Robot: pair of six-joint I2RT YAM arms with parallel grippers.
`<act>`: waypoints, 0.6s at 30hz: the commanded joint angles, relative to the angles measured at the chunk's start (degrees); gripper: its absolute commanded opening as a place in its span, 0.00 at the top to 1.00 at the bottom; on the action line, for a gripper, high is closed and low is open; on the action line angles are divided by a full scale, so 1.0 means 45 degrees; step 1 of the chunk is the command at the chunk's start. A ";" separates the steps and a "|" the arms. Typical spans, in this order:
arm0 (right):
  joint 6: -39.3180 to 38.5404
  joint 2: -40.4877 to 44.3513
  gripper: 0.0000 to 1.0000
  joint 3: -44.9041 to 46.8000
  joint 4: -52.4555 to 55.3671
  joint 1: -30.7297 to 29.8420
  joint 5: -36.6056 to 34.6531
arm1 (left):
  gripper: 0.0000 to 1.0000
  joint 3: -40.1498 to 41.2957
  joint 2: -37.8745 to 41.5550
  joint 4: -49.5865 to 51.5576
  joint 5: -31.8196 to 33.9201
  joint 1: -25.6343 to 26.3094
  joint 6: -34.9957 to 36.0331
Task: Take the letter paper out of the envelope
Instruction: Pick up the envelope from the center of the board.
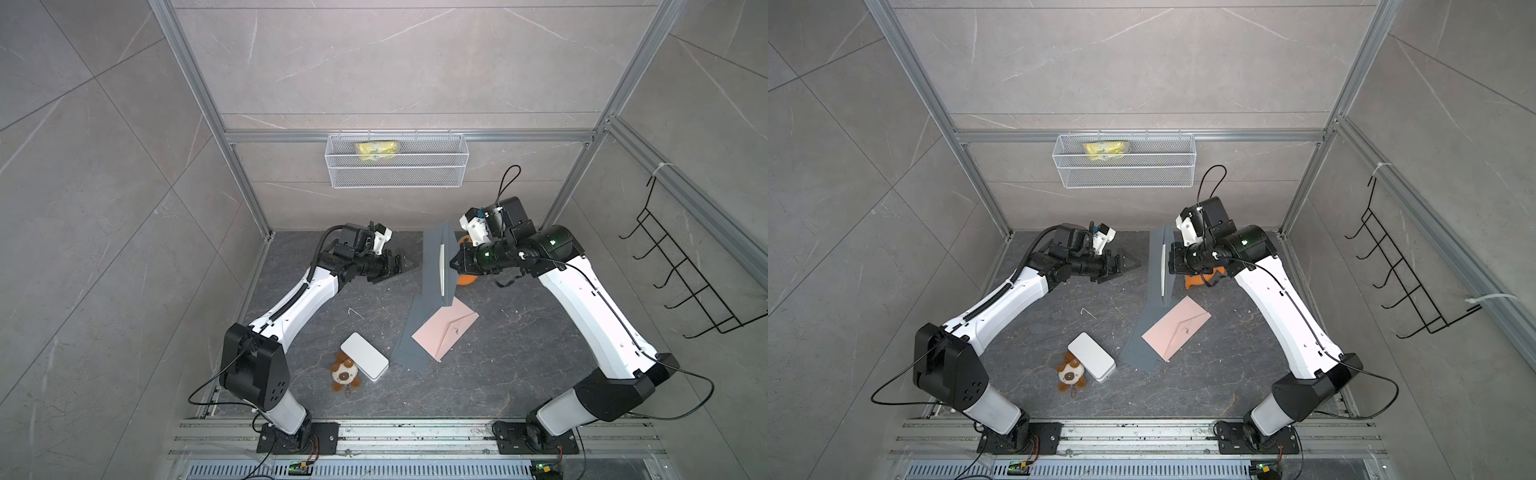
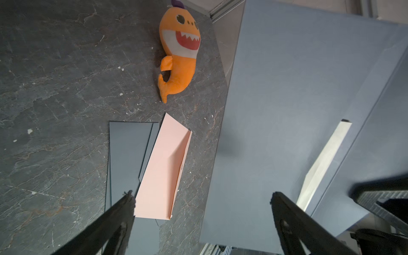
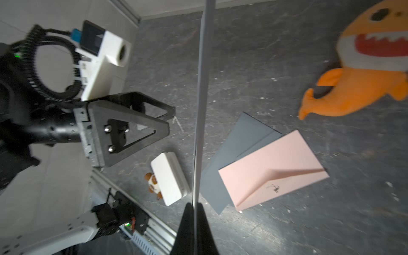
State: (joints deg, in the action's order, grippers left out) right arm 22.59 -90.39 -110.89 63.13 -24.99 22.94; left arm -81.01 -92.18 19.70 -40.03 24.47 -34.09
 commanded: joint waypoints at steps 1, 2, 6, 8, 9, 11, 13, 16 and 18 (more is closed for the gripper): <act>-0.0139 -0.0137 1.00 0.0160 -0.2050 0.0875 0.4727 | 0.00 -0.0278 0.0429 -0.1219 -0.1846 -0.0552 -0.0151; 0.0202 -0.0145 1.00 0.0341 -0.2613 0.1099 0.5513 | 0.00 -0.0058 0.0544 -0.1660 -0.2061 -0.0759 -0.0340; 0.1761 -0.0323 1.00 0.1080 -0.4956 0.1481 0.7808 | 0.00 0.0829 0.0865 -0.3844 -0.2877 -0.1198 -0.1553; 0.2424 -0.0433 1.00 0.1418 -0.5814 0.1472 0.8277 | 0.00 0.0931 0.0861 -0.4319 -0.2979 -0.1216 -0.1840; 0.2682 -0.0463 1.00 0.1595 -0.6234 0.1491 0.8404 | 0.00 0.0936 0.0856 -0.4378 -0.3016 -0.1219 -0.1859; 0.3268 -0.0428 1.00 0.1982 -0.7076 0.1511 0.8663 | 0.00 0.0914 0.0892 -0.4442 -0.3027 -0.1282 -0.1804; 0.3822 -0.0402 1.00 0.2348 -0.7943 0.1548 0.8927 | 0.00 0.0952 0.0915 -0.4540 -0.3072 -0.1406 -0.1798; 0.4607 -0.0450 1.00 0.2793 -0.9062 0.1626 0.9250 | 0.00 0.1261 0.0973 -0.6007 -0.3466 -0.1769 -0.2808; 0.5097 -0.0540 1.00 0.3030 -0.9720 0.1638 0.9422 | 0.00 0.1429 0.0872 -0.7153 -0.3871 -0.1899 -0.3666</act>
State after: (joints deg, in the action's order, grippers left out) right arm 40.29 -91.90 -98.45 27.90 -17.89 61.43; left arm -75.18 -90.45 -2.72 -53.04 17.26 -44.80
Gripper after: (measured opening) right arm 0.047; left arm 0.998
